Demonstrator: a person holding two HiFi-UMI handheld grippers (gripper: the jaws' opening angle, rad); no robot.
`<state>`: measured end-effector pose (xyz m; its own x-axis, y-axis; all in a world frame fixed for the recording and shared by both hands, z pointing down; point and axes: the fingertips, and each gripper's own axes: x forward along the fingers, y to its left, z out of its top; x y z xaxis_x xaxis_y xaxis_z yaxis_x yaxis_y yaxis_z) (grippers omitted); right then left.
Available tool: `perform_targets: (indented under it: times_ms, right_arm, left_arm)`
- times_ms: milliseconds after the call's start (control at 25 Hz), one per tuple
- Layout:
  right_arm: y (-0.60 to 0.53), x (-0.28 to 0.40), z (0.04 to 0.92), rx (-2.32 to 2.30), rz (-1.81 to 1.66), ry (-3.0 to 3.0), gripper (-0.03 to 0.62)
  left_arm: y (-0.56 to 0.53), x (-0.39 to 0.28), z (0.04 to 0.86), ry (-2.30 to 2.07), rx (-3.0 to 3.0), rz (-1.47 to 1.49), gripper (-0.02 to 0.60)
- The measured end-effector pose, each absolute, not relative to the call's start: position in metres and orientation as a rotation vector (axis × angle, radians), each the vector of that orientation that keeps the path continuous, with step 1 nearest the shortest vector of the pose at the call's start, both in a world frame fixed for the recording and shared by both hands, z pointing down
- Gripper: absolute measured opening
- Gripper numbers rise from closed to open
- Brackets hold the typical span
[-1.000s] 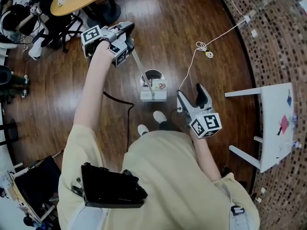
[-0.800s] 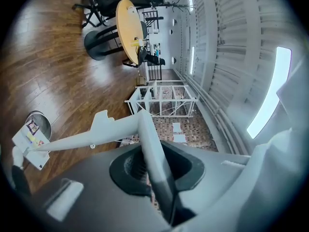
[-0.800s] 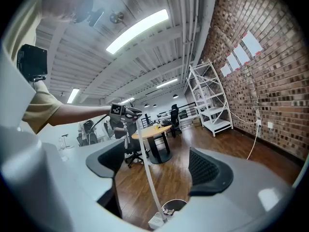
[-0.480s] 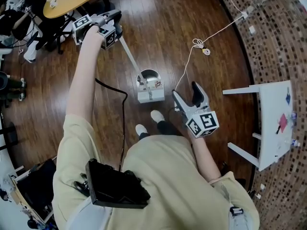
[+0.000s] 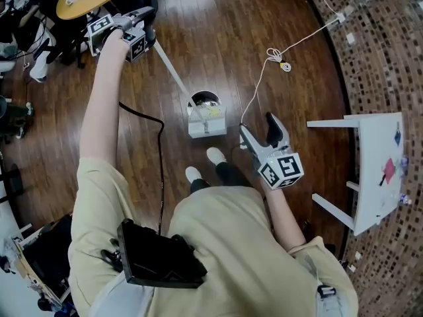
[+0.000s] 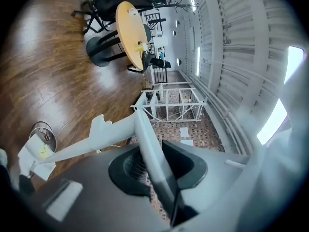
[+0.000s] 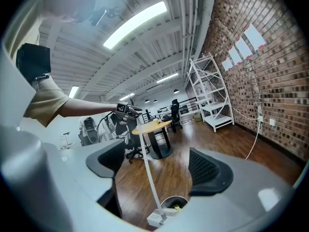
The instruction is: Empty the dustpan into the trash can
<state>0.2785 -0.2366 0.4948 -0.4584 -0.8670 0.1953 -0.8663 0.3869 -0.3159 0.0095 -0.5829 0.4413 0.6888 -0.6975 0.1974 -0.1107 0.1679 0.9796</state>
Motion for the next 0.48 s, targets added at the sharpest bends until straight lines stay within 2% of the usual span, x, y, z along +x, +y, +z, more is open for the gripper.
perform_targets:
  times_ms: [480]
  right_arm:
    - [-0.242, 0.254, 0.471, -1.532, -0.539, 2.662, 0.402]
  left_arm:
    - [-0.528, -0.009, 0.430, -0.739, 1.404, -0.552, 0.066]
